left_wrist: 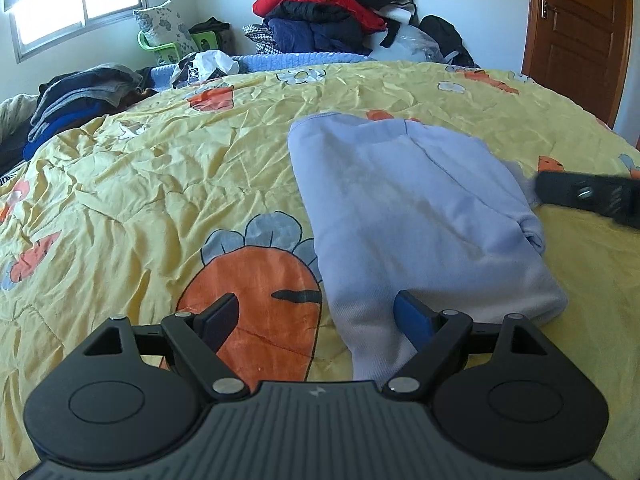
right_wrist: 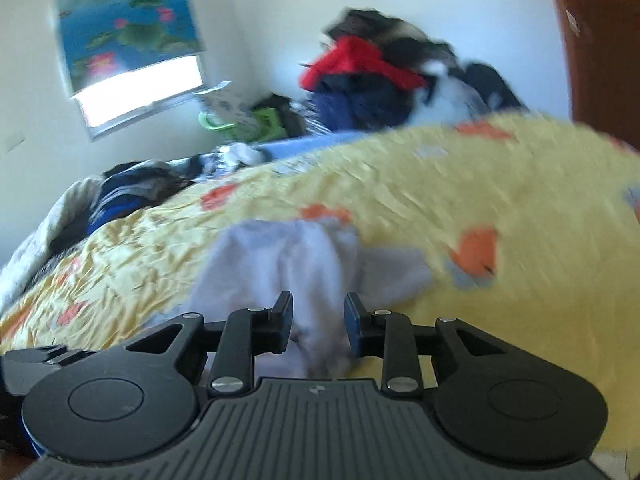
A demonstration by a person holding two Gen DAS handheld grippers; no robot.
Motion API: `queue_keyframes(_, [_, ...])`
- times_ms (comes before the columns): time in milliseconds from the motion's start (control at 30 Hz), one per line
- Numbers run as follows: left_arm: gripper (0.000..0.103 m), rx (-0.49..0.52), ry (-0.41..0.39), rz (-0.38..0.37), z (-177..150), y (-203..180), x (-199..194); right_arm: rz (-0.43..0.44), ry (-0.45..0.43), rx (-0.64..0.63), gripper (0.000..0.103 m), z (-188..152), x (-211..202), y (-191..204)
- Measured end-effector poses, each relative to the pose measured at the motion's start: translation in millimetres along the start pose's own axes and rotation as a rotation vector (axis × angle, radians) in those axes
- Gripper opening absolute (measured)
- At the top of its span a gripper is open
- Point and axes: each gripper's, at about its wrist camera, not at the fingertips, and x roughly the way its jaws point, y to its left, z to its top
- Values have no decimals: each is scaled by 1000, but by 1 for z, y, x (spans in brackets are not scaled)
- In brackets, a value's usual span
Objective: Fold small clothes
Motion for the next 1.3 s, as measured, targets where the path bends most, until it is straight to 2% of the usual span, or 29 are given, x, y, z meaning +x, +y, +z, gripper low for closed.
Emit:
queue_keyframes(100, [87, 5, -2, 0, -2, 0, -2, 43, 75, -59, 33, -2, 20, 15])
queue_keyframes(167, [87, 14, -10, -4, -3, 1, -5, 30, 147, -56, 33, -9, 38, 13])
queue_keyframes(200, [87, 14, -18, -4, -3, 3, -7, 12, 167, -54, 33, -12, 43, 10])
queue_keyframes(267, [87, -1, -41, -1, 1, 9, -11, 32, 162, -12, 33, -14, 39, 4])
queue_keyframes(333, [87, -36, -49, -17, 11, 17, -8, 67, 127, 45, 41, -8, 27, -4])
queue_keyframes(367, [87, -74, -44, -51, 17, 23, -5, 84, 107, 77, 54, -5, 22, -9])
queue_keyframes(400, [87, -116, -36, -96, 23, 30, -1, 92, 98, 105, 70, -2, 19, -15])
queue_keyframes(433, [87, -162, -25, -158, 27, 37, 4, 82, 94, 120, 75, -1, 18, -20])
queue_keyframes(467, [87, -217, -9, -230, 32, 47, 12, 66, 92, 116, 76, 1, 18, -25])
queue_keyframes(567, [87, -320, 49, -356, 41, 63, 37, 23, 142, 109, 74, 1, 25, -43])
queue_keyframes(700, [87, -400, 74, -438, 44, 73, 63, 130, 224, 236, 73, -4, 47, -66])
queue_keyframes(800, [87, -439, 72, -499, 50, 73, 72, 173, 222, 258, 73, -1, 66, -65])
queue_keyframes(933, [87, -458, 46, -530, 55, 64, 85, 196, 198, 260, 67, 9, 96, -52])
queue_keyframes(1033, [84, -453, 15, -500, 55, 57, 86, 175, 186, 221, 55, 16, 114, -41])
queue_keyframes(1067, [73, -449, 5, -485, 55, 56, 86, 158, 185, 191, 50, 16, 117, -37])
queue_keyframes(1100, [54, -435, 0, -459, 55, 53, 85, 147, 181, 172, 46, 15, 117, -34])
queue_keyframes(1133, [46, -411, -4, -421, 55, 50, 85, 144, 176, 163, 44, 13, 116, -32])
queue_keyframes(1200, [33, -390, -13, -385, 54, 48, 83, 151, 166, 187, 33, 12, 114, -37])
queue_keyframes(1300, [21, -408, -31, -380, 53, 51, 77, 168, 165, 251, 30, 12, 113, -45])
